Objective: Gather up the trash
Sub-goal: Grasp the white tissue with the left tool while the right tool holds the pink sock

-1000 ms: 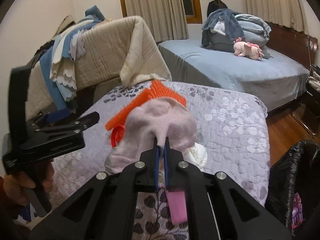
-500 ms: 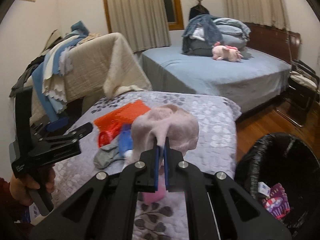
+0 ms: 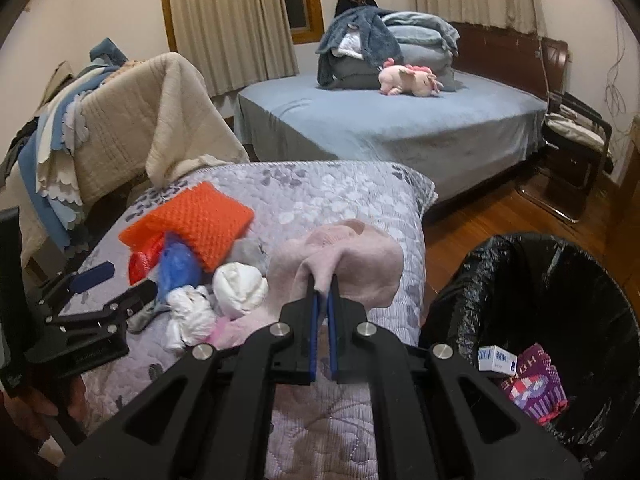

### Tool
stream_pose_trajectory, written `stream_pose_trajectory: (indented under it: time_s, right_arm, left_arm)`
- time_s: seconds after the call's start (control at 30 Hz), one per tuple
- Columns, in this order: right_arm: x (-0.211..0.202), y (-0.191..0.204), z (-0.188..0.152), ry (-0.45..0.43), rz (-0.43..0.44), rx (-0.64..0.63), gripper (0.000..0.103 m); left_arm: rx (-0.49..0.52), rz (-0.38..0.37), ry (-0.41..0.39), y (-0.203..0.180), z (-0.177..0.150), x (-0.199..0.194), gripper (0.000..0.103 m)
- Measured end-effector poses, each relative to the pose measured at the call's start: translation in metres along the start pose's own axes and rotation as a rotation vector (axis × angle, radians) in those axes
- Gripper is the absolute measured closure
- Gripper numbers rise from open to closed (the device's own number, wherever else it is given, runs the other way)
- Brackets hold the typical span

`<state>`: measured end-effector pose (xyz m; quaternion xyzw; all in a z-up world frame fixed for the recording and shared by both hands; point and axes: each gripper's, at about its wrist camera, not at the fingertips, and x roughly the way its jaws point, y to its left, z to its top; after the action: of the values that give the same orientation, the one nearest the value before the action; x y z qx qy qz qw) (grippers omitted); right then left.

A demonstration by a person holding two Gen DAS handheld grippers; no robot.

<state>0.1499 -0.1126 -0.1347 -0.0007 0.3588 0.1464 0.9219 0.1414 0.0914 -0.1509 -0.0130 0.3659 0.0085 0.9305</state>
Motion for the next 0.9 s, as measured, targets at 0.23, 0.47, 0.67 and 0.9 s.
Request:
stream_pose_trajectory:
  time_s: [0.23,0.47,0.67,0.9]
  right_arm:
    - [0.005,-0.003,-0.003,0.014,-0.006,0.003,0.099]
    - [0.006,-0.004,-0.004,0.019,-0.001,0.018,0.099]
    - [0.002,-0.004,-0.003,0.006,0.001,0.018,0.099]
    - [-0.009,-0.003,0.003,-0.02,0.005,0.019,0.099]
  left_arm:
    - [0.007,-0.034,0.044,-0.018,-0.008,0.016,0.03]
    - [0.02,-0.089,0.109,-0.027,-0.017,0.029,0.071]
    - [0.039,-0.111,0.092,-0.031,-0.013,0.019,0.097]
    - [0.03,-0.128,0.076,-0.026,-0.007,0.0,0.099]
